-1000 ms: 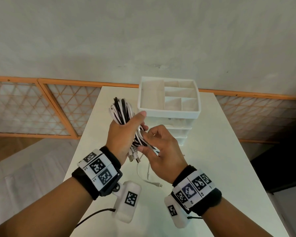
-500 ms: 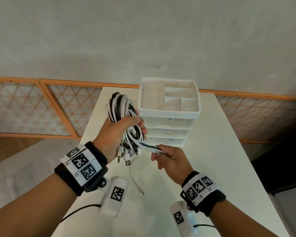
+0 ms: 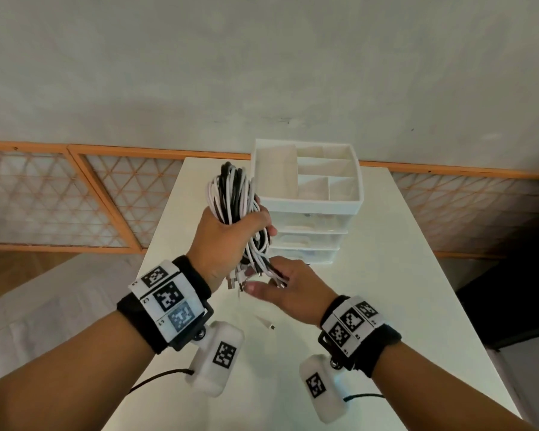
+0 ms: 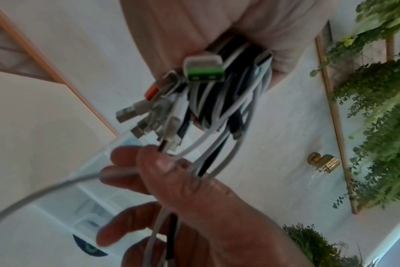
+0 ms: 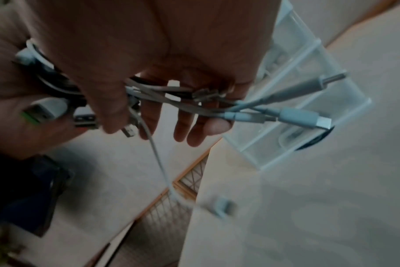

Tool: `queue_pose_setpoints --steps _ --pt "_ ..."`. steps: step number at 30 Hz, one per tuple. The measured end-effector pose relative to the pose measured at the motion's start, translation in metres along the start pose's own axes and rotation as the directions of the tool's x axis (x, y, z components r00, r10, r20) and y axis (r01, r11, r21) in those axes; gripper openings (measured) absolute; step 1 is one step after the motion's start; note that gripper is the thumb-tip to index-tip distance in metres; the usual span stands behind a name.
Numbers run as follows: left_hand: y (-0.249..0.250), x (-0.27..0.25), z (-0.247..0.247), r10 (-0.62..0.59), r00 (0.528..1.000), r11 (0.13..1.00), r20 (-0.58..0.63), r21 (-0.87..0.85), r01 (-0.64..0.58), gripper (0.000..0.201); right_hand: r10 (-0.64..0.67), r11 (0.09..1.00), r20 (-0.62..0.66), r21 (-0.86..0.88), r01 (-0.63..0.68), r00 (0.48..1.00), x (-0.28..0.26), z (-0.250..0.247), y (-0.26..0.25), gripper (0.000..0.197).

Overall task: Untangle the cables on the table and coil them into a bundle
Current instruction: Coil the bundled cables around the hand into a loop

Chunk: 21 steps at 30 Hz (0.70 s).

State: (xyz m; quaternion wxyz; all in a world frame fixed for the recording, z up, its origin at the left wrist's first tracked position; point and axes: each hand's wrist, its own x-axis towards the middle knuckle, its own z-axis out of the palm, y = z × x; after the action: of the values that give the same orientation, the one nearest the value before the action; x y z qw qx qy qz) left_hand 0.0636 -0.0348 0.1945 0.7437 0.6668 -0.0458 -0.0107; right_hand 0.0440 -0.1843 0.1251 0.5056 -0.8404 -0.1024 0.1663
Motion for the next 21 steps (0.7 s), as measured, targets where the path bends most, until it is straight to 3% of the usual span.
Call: queue_pose_setpoints --steps 2,5,8,11,13,15,18,21 --pt "0.001 0.001 0.0 0.025 0.998 1.0 -0.051 -0.008 -0.025 0.007 -0.011 0.995 -0.031 0.095 0.014 0.999 0.002 0.003 0.002 0.022" --pt "0.004 0.004 -0.007 0.004 0.997 0.996 -0.081 -0.089 -0.011 0.007 -0.018 0.999 0.02 0.031 0.017 1.0 -0.003 -0.001 0.008 0.031" --pt "0.008 0.001 -0.02 -0.076 0.985 0.993 0.156 -0.077 0.088 0.01 0.109 0.987 0.04 -0.12 -0.103 0.993 -0.002 -0.014 0.021 0.038" --pt "0.008 -0.011 -0.017 -0.254 0.871 0.957 0.42 0.242 0.162 0.033 0.137 0.969 -0.073 -0.197 -0.149 0.988 0.006 -0.03 0.02 0.036" --pt "0.002 -0.017 -0.007 -0.308 0.856 0.885 0.415 0.455 0.098 0.026 0.103 0.945 -0.176 -0.29 -0.152 0.979 0.012 -0.037 0.012 0.033" --pt "-0.005 -0.019 0.002 -0.286 0.892 0.834 0.349 0.549 0.052 0.013 0.069 0.921 -0.255 -0.356 -0.16 0.965 0.016 -0.042 0.007 0.026" --pt "-0.014 -0.019 0.01 -0.293 0.908 0.851 0.299 0.515 0.105 0.023 0.018 0.886 -0.273 -0.441 -0.142 0.962 0.02 -0.045 -0.001 0.024" --pt "-0.02 -0.018 0.015 -0.275 0.918 0.872 0.285 0.477 0.113 0.023 -0.07 0.834 -0.207 -0.549 -0.057 0.976 0.017 -0.045 -0.013 0.023"
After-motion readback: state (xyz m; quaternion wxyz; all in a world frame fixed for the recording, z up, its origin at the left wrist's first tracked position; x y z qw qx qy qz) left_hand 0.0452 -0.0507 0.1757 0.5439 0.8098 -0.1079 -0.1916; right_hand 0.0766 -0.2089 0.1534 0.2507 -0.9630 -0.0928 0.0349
